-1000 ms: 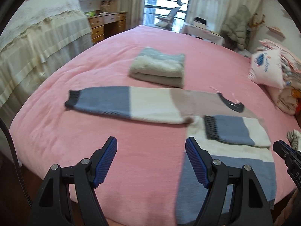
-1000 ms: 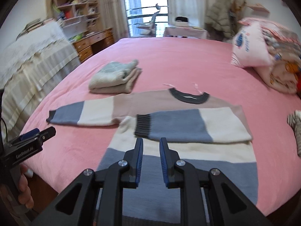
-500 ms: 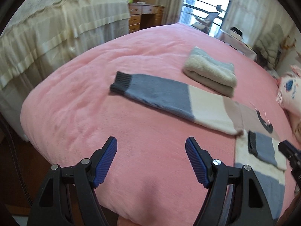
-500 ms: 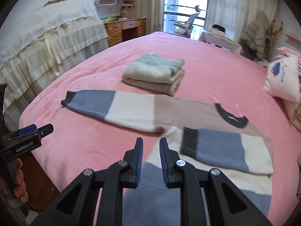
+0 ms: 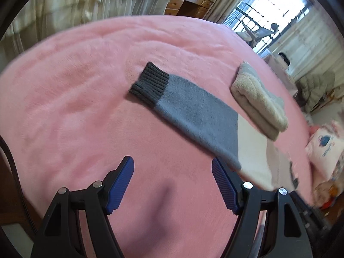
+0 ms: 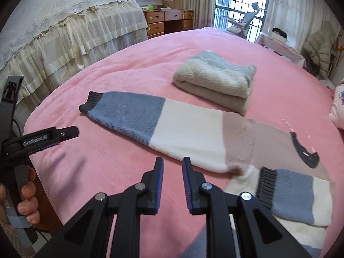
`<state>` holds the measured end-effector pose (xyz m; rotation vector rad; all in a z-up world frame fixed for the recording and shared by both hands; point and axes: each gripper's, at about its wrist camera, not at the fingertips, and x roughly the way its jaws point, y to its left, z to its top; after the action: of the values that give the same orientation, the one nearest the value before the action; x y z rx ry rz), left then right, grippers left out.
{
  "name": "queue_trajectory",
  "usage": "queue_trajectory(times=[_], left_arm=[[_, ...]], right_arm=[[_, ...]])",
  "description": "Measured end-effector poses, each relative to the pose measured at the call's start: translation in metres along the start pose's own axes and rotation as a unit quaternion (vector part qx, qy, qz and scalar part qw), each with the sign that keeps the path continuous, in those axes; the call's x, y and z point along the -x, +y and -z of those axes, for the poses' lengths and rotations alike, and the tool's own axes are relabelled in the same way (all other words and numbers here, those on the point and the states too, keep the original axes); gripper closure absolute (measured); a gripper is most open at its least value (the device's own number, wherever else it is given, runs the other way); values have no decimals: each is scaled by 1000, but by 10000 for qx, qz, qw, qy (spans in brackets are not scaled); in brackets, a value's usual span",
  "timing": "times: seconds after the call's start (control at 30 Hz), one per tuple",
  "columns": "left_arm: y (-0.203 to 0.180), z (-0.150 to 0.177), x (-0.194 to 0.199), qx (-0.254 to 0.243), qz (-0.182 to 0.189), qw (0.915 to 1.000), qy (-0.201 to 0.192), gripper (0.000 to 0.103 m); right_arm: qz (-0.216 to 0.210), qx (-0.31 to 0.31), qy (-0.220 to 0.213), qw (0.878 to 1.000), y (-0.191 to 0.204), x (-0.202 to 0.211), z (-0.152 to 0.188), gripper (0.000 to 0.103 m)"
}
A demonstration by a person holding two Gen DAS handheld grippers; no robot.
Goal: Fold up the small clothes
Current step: 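Move the left tool to the other sleeve and grasp its dark cuff, then lift the cuff with the left tool and fold the sleeve across the body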
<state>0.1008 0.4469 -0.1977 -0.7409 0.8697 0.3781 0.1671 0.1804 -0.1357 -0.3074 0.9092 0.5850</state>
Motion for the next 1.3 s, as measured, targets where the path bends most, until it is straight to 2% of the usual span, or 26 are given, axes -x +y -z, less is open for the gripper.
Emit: queue_trajectory(times=[0.2,0.4,0.63,0.67,0.7,0.73,0.77,0.83,0.93,1.03,1.3], left_arm=[[14,-22,-46,638,442,9968,207,37],[11,-36,-73,757,390,9962,202,37],[8,-48,-94,876,535,9947,71,39],[7,-49,-96,881,536,9947,47,52],[6,-49,-97,846,449,9954,34,60],[4,-50,-100,782,331,9964,32,76],[3,-51,-102,737,296,9968,51,82],[2,-51,-102,781,438,9960,28,90],[-2,-51,-96,685,436,9967,-45,94],[-16,-50,-81,423,337,9984,-157,95],[-82,-45,-25,-358,693,9959,-448,95]], right_arm=[[-77,-56,211,9997,2,-35,-6,85],[5,-183,348,9992,-11,-60,-6,81],[-83,-664,479,9966,-33,-77,-1,79],[-93,-699,494,9963,-35,-78,0,79],[-100,-729,500,9960,-36,-78,1,79],[-109,-753,504,9958,-37,-79,2,79],[-116,-772,506,9957,-38,-79,3,79],[-127,-788,503,9955,-39,-78,4,79],[-131,-829,508,9952,-41,-78,5,79],[-125,-864,497,9949,-43,-78,4,79],[-167,-1013,336,9941,-53,-61,-1,79]])
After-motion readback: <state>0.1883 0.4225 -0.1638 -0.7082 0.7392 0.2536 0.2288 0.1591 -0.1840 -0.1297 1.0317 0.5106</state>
